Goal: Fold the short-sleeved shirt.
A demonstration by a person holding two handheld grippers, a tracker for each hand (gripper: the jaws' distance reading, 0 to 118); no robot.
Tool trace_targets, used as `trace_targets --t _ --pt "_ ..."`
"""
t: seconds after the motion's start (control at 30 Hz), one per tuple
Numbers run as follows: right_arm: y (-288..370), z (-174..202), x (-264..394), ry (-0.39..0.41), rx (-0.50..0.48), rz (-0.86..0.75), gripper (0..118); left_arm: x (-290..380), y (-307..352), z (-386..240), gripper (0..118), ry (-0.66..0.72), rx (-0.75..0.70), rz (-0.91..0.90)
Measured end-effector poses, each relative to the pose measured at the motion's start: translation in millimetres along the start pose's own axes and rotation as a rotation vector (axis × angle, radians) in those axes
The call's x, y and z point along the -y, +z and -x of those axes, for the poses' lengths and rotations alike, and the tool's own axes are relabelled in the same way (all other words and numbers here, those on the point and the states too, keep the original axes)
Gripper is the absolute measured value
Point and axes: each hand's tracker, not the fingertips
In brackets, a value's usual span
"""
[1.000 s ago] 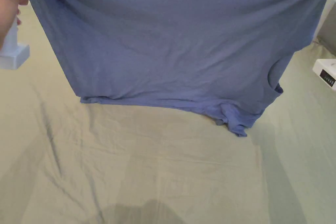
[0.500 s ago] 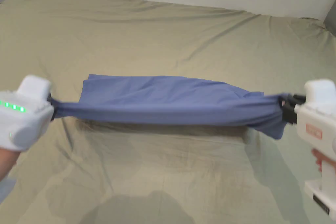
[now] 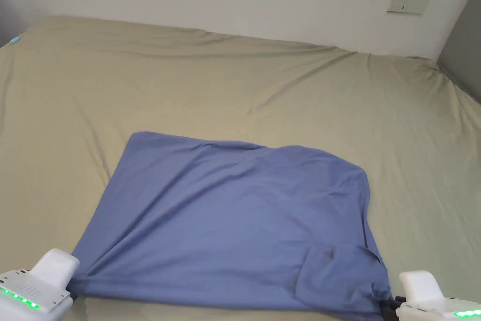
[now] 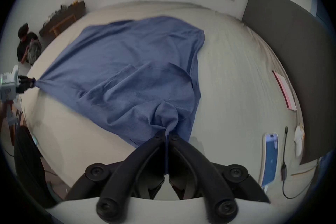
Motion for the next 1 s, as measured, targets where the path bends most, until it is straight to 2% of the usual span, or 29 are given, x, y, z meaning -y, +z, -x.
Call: trace_targets --t 0.13,0.23,0.43,0.57,0.67,0.7,0.8,0.87,0.9,0.93,0.97,1.0 --pt "10 -13 18 -0.036 -0.044 0.078 2 22 15 -4 0 -0.019 0.065 0.035" --pt "20 -11 23 -0.012 -0.011 0.103 2 35 22 -19 0 -0.091 0.098 0.092" --pt "17 -16 31 0.010 0.004 0.219 2 54 18 -39 0 -0.128 0.144 0.171" --pt "-4 -9 45 -0.019 0.003 0.274 2 56 11 -43 0 -0.147 0.137 0.186" --pt "-21 8 58 0.031 0.020 0.330 2 54 9 -41 0 -0.125 0.138 0.194" --pt "-20 13 58 0.064 0.067 0.300 2 53 8 -40 0 -0.122 0.136 0.194" --pt "-22 18 54 0.086 0.080 0.314 3 53 8 -45 1 -0.117 0.119 0.185" --pt "-21 19 49 0.121 0.100 0.303 12 49 13 -49 17 -0.125 0.068 0.157" --pt "-12 20 44 0.127 0.136 0.276 29 45 17 -48 35 -0.119 0.042 0.139" --pt "-6 18 38 0.123 0.172 0.241 71 41 22 -45 73 -0.104 0.033 0.119" --pt "4 14 30 0.096 0.162 0.193 96 32 28 -41 101 -0.061 0.056 0.090" --pt "17 10 19 0.064 0.148 0.126 108 22 37 -35 117 -0.013 0.083 0.038"
